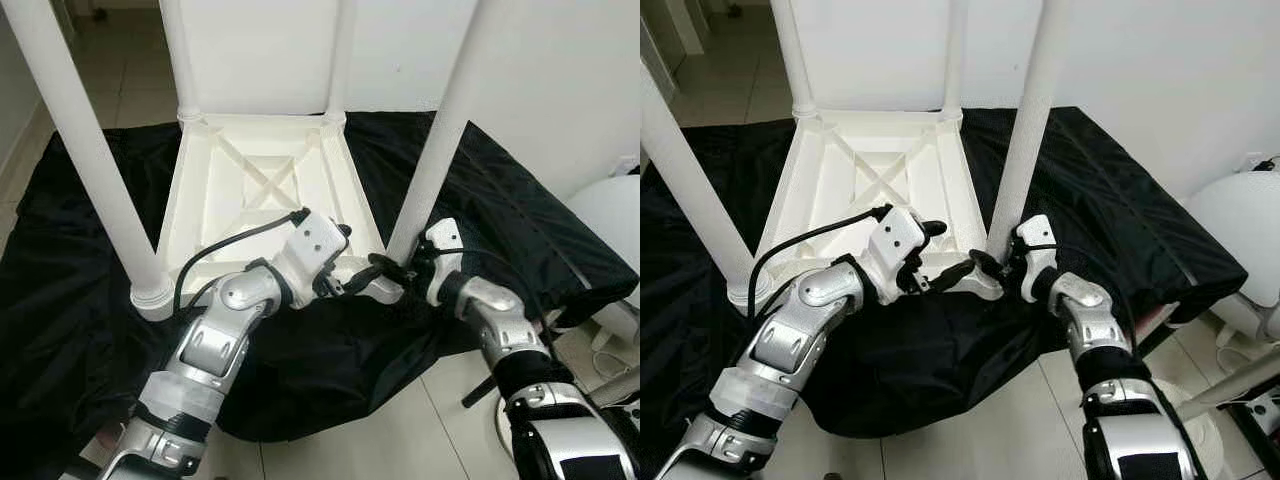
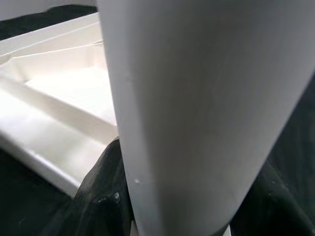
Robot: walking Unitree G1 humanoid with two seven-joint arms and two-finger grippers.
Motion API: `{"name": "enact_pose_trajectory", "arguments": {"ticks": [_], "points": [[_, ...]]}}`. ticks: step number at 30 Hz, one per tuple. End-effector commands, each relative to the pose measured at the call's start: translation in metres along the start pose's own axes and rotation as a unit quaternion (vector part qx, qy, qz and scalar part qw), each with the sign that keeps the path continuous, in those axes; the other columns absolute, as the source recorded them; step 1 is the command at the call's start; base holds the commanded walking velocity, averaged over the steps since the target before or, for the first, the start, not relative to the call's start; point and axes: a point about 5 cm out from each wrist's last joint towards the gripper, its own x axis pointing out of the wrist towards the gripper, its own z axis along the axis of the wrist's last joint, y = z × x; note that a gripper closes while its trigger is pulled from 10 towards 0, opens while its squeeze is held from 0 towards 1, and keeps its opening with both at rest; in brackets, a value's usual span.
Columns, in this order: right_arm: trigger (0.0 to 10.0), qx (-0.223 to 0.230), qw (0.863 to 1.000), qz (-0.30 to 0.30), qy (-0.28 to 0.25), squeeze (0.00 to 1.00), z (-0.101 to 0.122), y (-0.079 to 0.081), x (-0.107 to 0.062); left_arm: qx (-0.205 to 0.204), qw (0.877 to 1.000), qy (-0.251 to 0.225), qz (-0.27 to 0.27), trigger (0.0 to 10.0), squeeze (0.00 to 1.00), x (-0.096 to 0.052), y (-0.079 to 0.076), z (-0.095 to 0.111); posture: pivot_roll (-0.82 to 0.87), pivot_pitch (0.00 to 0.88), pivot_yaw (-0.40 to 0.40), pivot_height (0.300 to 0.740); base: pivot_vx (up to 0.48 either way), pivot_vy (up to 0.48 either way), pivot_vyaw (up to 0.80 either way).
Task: Building children table
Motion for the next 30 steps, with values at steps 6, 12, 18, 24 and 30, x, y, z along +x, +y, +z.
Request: {"name": "enact_pose_trajectory", "arguments": {"ticks": [6,12,18,24,30], "points": [[10.0,0.025,0.996,-0.086,0.008,0.0,-0.01,0.011,-0.004,-0.002,1.0,0.004,0.007,10.0,0.0,0.0,-0.003,-0.004,-0.02,0.0,-0.023,0.74,0.0,0.0,0.0],[10.0,0.011,0.988,-0.156,0.0,0.0,-0.01,0.028,-0.001,-0.007,1.0,0.008,0.004,10.0,0.0,-0.001,-0.005,-0.005,-0.02,0.0,-0.025,0.74,0.0,0.0,0.0],[10.0,0.021,0.975,-0.22,-0.009,0.0,-0.01,0.04,0.001,-0.008,1.0,0.009,0.003,10.0,0.0,-0.001,-0.007,-0.006,-0.01,0.0,-0.028,0.74,0.0,0.0,0.0],[10.0,0.081,0.944,-0.32,-0.031,0.0,-0.003,0.049,0.003,-0.011,1.0,0.009,-0.002,10.0,0.0,0.0,-0.009,-0.006,-0.01,0.0,-0.027,0.74,0.0,0.0,0.0],[10.0,0.079,0.949,-0.302,-0.038,0.0,0.0,0.052,0.001,-0.009,1.0,0.009,-0.005,10.0,0.0,0.0,-0.009,-0.006,-0.01,0.0,-0.025,0.74,0.0,0.0,0.0]]}}
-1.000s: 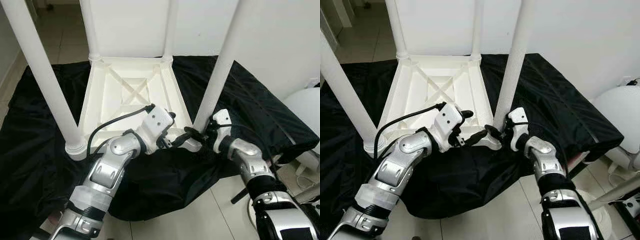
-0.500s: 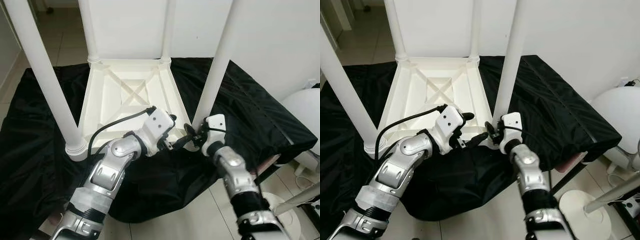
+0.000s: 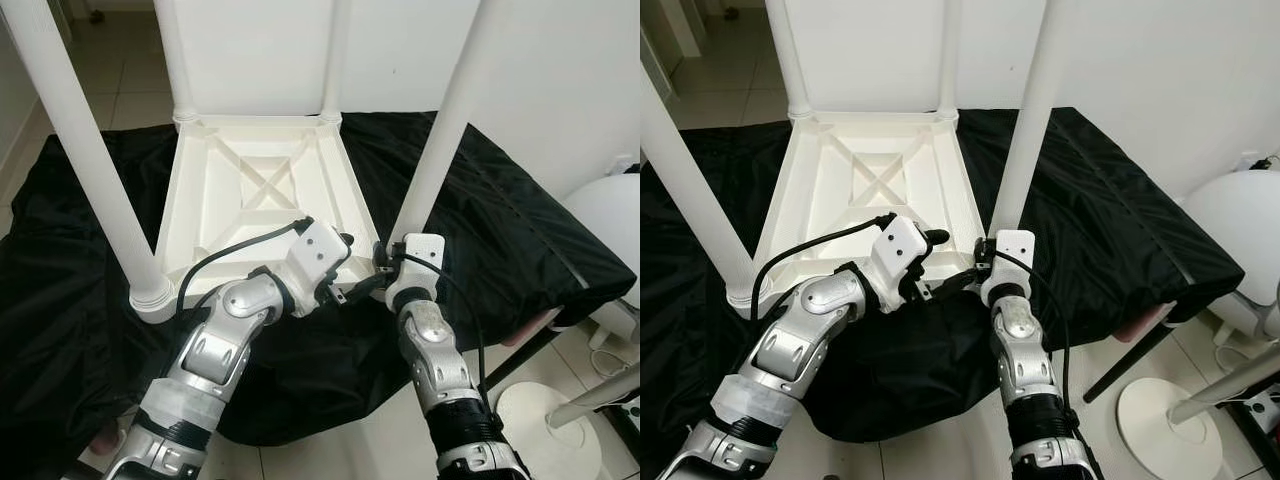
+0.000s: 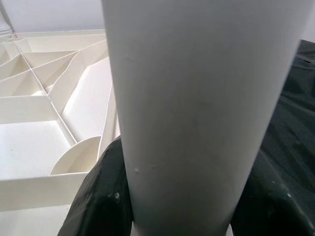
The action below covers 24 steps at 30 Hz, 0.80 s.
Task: Building children table
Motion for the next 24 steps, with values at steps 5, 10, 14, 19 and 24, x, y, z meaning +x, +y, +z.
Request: {"name": "enact_pose_trajectory", "arguments": {"ticks": [5,10,14,19,24], "points": [[10.0,0.019,1.0,0.003,-0.002,1.0,-0.001,-0.003,-0.004,-0.001,1.0,0.002,0.004,10.0,0.0,0.001,-0.002,0.0,-0.01,0.0,-0.027,0.74,0.0,0.0,0.0],[10.0,0.005,1.0,-0.001,-0.026,1.0,0.006,-0.004,-0.008,-0.002,1.0,0.004,0.004,10.0,0.0,0.001,-0.005,-0.002,-0.02,0.0,-0.028,0.74,0.0,0.0,0.0],[10.0,0.008,0.999,-0.002,-0.045,0.0,0.01,-0.009,-0.018,-0.005,1.0,0.006,0.015,10.0,0.0,0.0,-0.004,-0.005,-0.02,0.0,-0.032,0.74,0.0,0.0,0.0],[10.0,0.013,0.998,0.002,-0.061,0.0,0.011,-0.012,-0.033,0.0,0.999,0.013,0.047,10.0,0.0,-0.001,0.0,-0.009,-0.02,0.0,-0.031,0.74,0.0,0.0,0.0],[10.0,0.014,0.998,0.006,-0.061,0.0,0.006,-0.013,-0.046,0.01,0.993,0.046,0.109,10.0,0.0,-0.002,0.01,-0.019,-0.03,0.0,-0.03,0.74,0.0,0.0,0.0]]}}
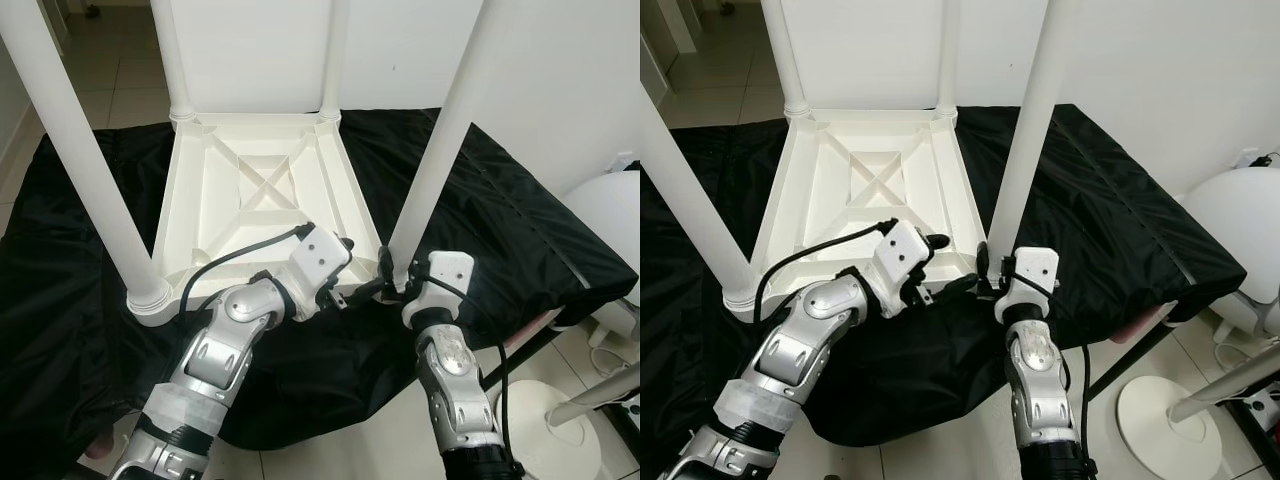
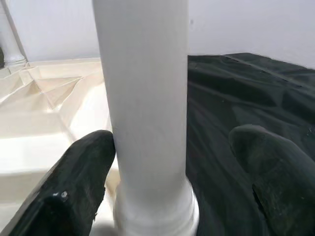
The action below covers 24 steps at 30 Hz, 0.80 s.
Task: Building children table
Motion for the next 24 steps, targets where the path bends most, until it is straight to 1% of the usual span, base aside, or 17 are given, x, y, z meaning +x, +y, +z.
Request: {"name": "enact_pose_trajectory", "arguments": {"ticks": [1,2,5,8,11,13,16,20,22,23,24], "points": [[10.0,0.006,1.0,0.003,-0.004,0.0,0.001,0.0,-0.003,0.003,0.994,0.022,0.112,10.0,0.0,-0.002,0.013,-0.008,-0.03,0.0,-0.028,0.74,0.0,0.0,0.0],[10.0,0.003,1.0,0.003,-0.003,0.0,-0.001,0.0,-0.006,0.008,0.992,0.036,0.122,10.0,0.0,-0.002,0.015,-0.012,-0.03,0.0,-0.028,0.74,0.0,0.0,0.0],[10.0,0.003,1.0,0.005,-0.001,0.0,-0.002,-0.002,-0.011,0.01,0.99,0.049,0.135,10.0,0.0,-0.005,0.019,-0.018,-0.03,0.0,-0.027,0.74,0.0,0.0,0.0],[10.0,0.004,1.0,0.015,-0.004,0.0,-0.002,-0.004,-0.021,0.018,0.988,0.062,0.142,10.0,0.0,-0.011,0.024,-0.024,-0.03,0.0,-0.025,0.74,0.0,0.0,0.0],[10.0,0.003,1.0,0.016,-0.004,0.0,-0.003,-0.006,-0.024,0.021,0.987,0.065,0.142,10.0,0.0,-0.012,0.025,-0.026,-0.03,0.0,-0.025,0.74,0.0,0.0,0.0],[10.0,-0.003,1.0,0.011,0.01,0.0,-0.009,-0.013,-0.034,0.034,0.987,0.068,0.143,10.0,0.0,-0.017,0.029,-0.028,-0.03,0.0,-0.022,0.74,0.0,0.0,0.0],[10.0,-0.006,1.0,0.01,0.014,0.0,-0.011,-0.014,-0.037,0.037,0.986,0.074,0.143,10.0,0.0,-0.017,0.03,-0.03,-0.03,0.0,-0.021,0.74,0.0,0.0,0.0],[10.0,-0.007,1.0,0.015,0.023,0.0,-0.014,-0.017,-0.048,0.051,0.984,0.104,0.139,10.0,0.0,-0.019,0.034,-0.039,-0.03,0.0,-0.019,0.74,0.0,0.0,0.0],[10.0,-0.012,0.999,0.017,0.03,0.0,-0.017,-0.021,-0.056,0.059,0.981,0.127,0.138,10.0,0.0,-0.022,0.038,-0.047,-0.03,0.0,-0.016,0.74,0.0,0.0,0.0],[10.0,-0.012,0.999,0.017,0.03,0.0,-0.017,-0.021,-0.056,0.059,0.981,0.127,0.138,10.0,0.0,-0.022,0.038,-0.047,-0.03,0.0,-0.016,0.74,0.0,0.0,0.0],[10.0,-0.014,0.999,0.017,0.033,0.0,-0.018,-0.023,-0.059,0.062,0.979,0.137,0.137,10.0,0.0,-0.023,0.04,-0.05,-0.03,0.0,-0.016,0.74,0.0,0.0,0.0]]}}
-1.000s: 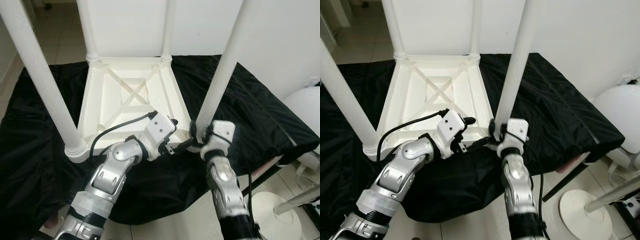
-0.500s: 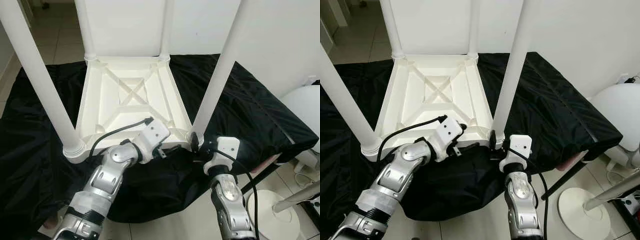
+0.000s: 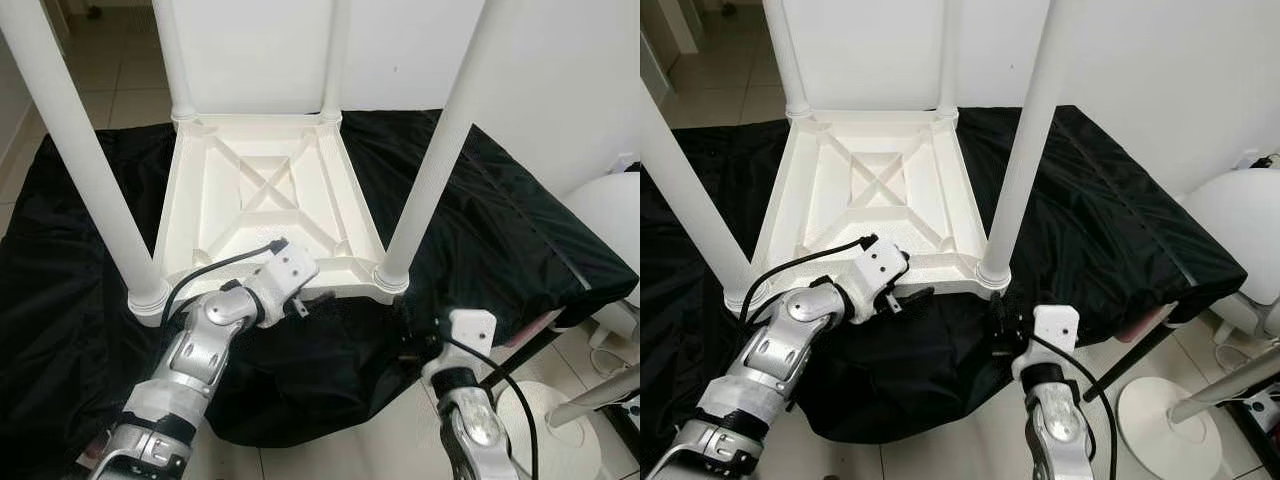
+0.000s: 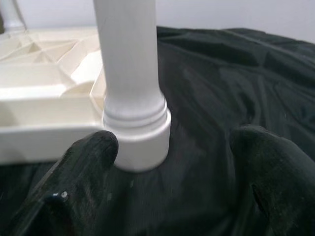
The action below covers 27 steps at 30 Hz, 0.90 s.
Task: Building children table
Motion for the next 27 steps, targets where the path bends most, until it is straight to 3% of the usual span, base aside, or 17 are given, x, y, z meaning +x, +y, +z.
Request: {"name": "enact_pose_trajectory", "arguments": {"ticks": [1,3,16,18,19,21,22,23,24,27], "points": [[10.0,0.001,1.0,0.001,-0.006,0.0,0.002,-0.002,-0.003,0.007,0.995,0.011,0.102,10.0,0.0,0.001,0.011,-0.003,-0.03,0.0,-0.016,0.74,0.0,0.0,0.0],[10.0,0.0,1.0,-0.004,-0.002,0.0,0.001,-0.003,-0.006,0.009,0.995,0.04,0.095,10.0,0.0,0.0,0.014,-0.012,-0.04,0.0,-0.01,0.74,0.0,0.0,0.0],[10.0,-0.003,1.0,-0.008,-0.002,0.0,0.0,-0.002,-0.007,-0.008,0.989,0.096,0.11,10.0,0.0,-0.004,0.026,-0.027,-0.04,0.0,-0.004,0.74,0.0,0.0,0.0],[10.0,-0.007,1.0,-0.007,-0.001,0.0,-0.001,-0.002,-0.006,-0.018,0.989,0.093,0.114,8.3,0.0,-0.008,0.03,-0.028,-0.04,0.0,-0.007,0.74,0.0,0.0,0.0],[10.0,-0.009,1.0,-0.006,-0.001,0.0,-0.001,-0.003,-0.006,-0.023,0.989,0.088,0.116,4.2,0.0,-0.01,0.032,-0.028,-0.04,0.0,-0.009,0.74,0.0,0.0,0.0],[10.0,-0.011,1.0,-0.006,-0.001,0.0,-0.001,-0.003,-0.005,-0.026,0.989,0.085,0.117,4.2,0.0,-0.011,0.033,-0.028,-0.04,0.0,-0.009,0.74,0.0,0.0,0.0],[10.0,-0.013,1.0,-0.005,-0.001,0.0,-0.001,-0.003,-0.004,-0.032,0.989,0.083,0.118,2.0,0.0,-0.013,0.035,-0.028,-0.03,0.001,-0.014,0.74,0.0,0.0,0.0],[10.0,-0.013,1.0,-0.005,-0.001,0.0,-0.001,-0.003,-0.004,-0.032,0.989,0.083,0.118,2.0,0.0,-0.013,0.035,-0.028,-0.03,0.001,-0.014,0.74,0.0,0.0,0.0],[10.0,-0.014,1.0,-0.003,-0.001,0.0,-0.001,-0.003,-0.003,-0.033,0.989,0.082,0.118,0.0,0.0,-0.014,0.036,-0.027,-0.03,0.002,-0.015,0.74,0.0,0.0,0.0],[10.0,-0.015,1.0,0.0,-0.001,0.0,-0.001,-0.003,-0.002,-0.035,0.989,0.081,0.117,0.0,0.0,-0.017,0.038,-0.028,-0.03,0.003,-0.018,0.74,0.0,0.0,0.0]]}}
